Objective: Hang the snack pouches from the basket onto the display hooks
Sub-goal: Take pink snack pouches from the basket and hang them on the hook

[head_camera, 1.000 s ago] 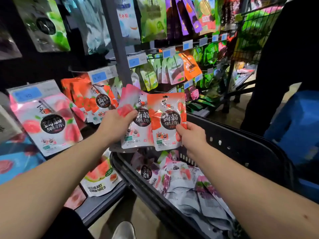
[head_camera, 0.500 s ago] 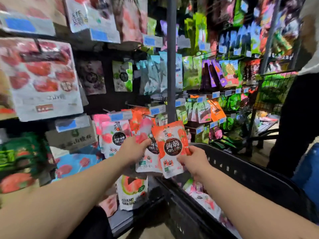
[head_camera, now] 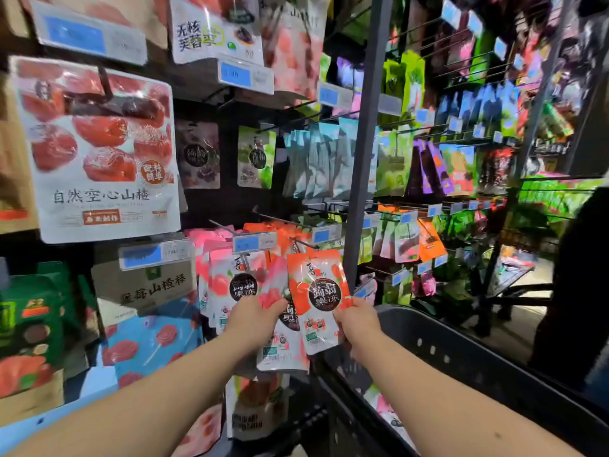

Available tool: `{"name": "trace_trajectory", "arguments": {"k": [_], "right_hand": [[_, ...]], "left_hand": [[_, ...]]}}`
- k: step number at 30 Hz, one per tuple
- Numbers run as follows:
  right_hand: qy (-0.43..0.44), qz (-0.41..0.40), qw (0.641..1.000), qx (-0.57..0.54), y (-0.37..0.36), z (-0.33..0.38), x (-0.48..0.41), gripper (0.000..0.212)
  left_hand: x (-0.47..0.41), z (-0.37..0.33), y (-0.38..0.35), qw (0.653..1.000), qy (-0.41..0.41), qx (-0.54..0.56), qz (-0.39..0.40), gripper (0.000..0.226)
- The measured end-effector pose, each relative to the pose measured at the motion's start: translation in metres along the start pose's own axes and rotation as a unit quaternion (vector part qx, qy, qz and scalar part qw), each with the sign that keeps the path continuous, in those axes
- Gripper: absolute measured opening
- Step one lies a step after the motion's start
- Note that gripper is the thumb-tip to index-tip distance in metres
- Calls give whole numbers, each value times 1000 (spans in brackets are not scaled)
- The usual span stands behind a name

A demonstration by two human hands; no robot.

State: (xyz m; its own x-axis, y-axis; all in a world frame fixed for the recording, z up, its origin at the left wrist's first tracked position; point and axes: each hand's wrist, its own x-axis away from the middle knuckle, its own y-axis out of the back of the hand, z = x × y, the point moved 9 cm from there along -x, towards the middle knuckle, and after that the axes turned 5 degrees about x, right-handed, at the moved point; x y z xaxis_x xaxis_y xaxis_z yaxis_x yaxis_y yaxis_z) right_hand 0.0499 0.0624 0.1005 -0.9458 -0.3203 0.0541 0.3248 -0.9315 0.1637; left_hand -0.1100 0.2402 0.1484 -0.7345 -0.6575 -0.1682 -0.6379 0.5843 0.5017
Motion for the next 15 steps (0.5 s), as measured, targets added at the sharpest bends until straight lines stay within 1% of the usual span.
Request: {"name": "trace_trajectory", "arguments": {"k": [2, 4, 8, 12, 15], "right_hand": [[-21, 5, 999, -29, -14, -10, -20, 12], [-33, 0, 998, -55, -26, -17, -39, 15], [-34, -30, 993, -113, -37, -25, -66, 19], [-20, -40, 993, -113, -37, -26, -85, 19], [-17, -33, 993, -115, -40, -29, -98, 21]], "left_hand": [[-12, 12, 0, 999, 17, 26, -11, 44], [-21, 25, 3, 998, 28, 38, -31, 46], [-35, 47, 7, 997, 37, 48, -52, 46], [-41, 60, 4, 997, 45, 57, -28, 46], [-42, 61, 4, 996, 46, 60, -46, 45]]}}
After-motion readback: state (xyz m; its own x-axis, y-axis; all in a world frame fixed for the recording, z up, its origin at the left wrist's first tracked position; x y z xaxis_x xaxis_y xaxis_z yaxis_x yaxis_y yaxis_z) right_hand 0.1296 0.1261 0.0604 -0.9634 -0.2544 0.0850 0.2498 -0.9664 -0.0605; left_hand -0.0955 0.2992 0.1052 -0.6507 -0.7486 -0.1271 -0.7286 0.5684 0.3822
